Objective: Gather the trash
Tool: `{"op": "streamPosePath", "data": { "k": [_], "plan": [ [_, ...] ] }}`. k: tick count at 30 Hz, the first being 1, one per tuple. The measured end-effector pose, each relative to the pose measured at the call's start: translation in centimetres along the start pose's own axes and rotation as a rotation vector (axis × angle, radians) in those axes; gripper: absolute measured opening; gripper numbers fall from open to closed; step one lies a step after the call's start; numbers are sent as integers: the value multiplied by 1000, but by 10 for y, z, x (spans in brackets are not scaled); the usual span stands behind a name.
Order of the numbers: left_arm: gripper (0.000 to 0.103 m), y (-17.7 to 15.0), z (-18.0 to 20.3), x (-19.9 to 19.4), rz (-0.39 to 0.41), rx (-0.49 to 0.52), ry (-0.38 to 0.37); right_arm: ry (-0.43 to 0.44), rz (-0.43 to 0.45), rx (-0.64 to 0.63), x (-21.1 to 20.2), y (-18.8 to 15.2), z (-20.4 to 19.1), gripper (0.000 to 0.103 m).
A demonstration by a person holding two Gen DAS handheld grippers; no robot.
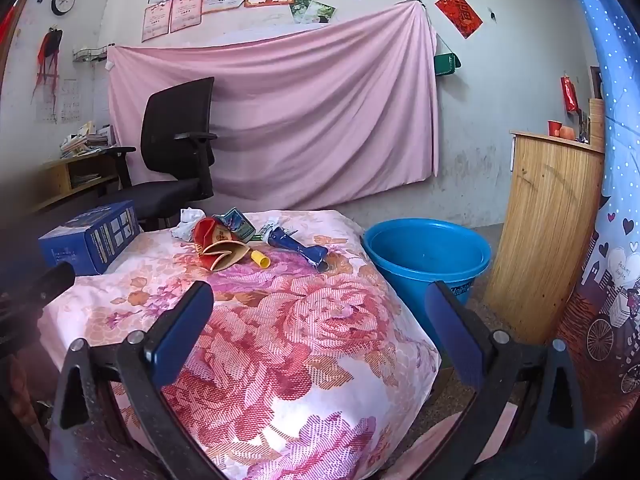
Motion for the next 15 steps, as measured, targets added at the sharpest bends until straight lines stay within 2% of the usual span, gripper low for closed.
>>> {"op": "streamPosePath", "data": {
  "k": [15],
  "plan": [
    [101,-4,0,-2,-6,-3,-8,-1,7,1,0,0,-1,103]
  ]
}}
Point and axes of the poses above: each gripper's, at about its wrist camera, not at the fingertips, and x roughly the way its jaws point, z to its right, y to its top, the point moved 5 cm from there along x, roughly the way its jaws point
